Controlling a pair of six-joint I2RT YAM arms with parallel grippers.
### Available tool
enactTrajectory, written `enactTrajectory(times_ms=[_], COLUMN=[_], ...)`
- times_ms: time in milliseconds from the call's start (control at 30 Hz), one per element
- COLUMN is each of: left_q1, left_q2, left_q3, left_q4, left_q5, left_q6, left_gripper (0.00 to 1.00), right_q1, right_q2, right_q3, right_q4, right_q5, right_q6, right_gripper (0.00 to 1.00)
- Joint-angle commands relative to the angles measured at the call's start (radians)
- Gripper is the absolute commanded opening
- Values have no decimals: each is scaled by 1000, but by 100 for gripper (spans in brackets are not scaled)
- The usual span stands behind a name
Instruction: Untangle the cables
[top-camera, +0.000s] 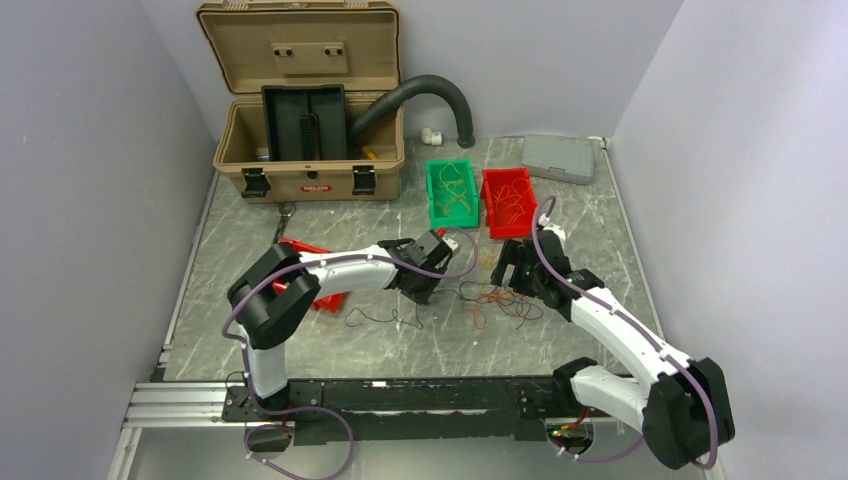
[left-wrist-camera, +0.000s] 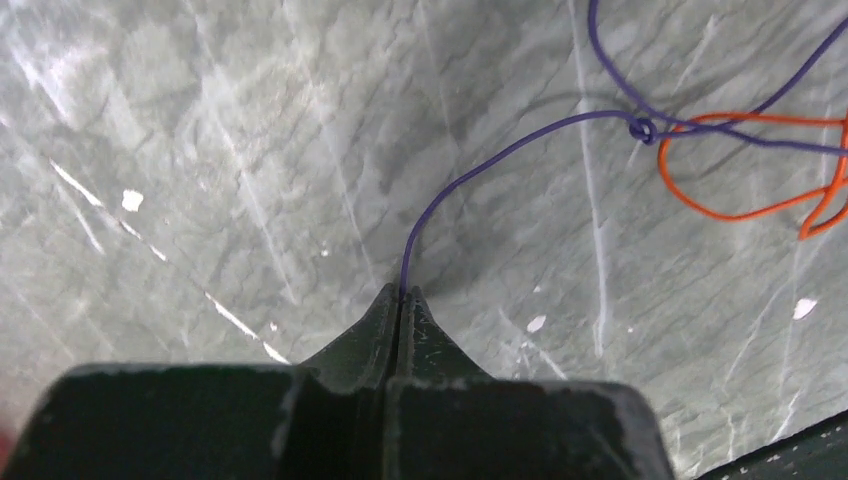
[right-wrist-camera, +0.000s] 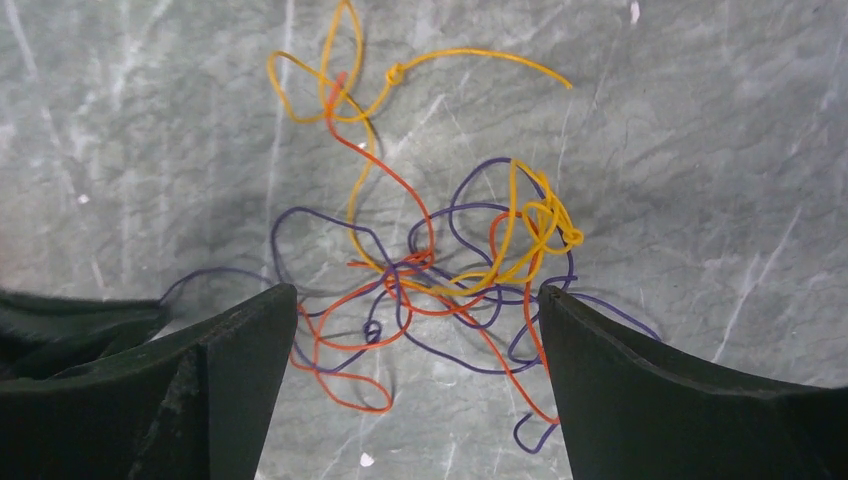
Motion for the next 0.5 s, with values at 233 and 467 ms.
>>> enactTrajectory(times_ms=[233, 467], left_q1=[-2, 49], left_q2=[-262, -499], left_q3=[-122, -222], left_q4=[17, -13], left_q5=[-175, -338], left_q6=[-46, -157], left_gripper=[0, 0], right_q1=[48, 17], right_q2=[252, 151], right_q3=[-6, -42], right_q4=[1, -90], right_q5=[198, 342], right_q6=[228, 378], right_gripper=[64, 10])
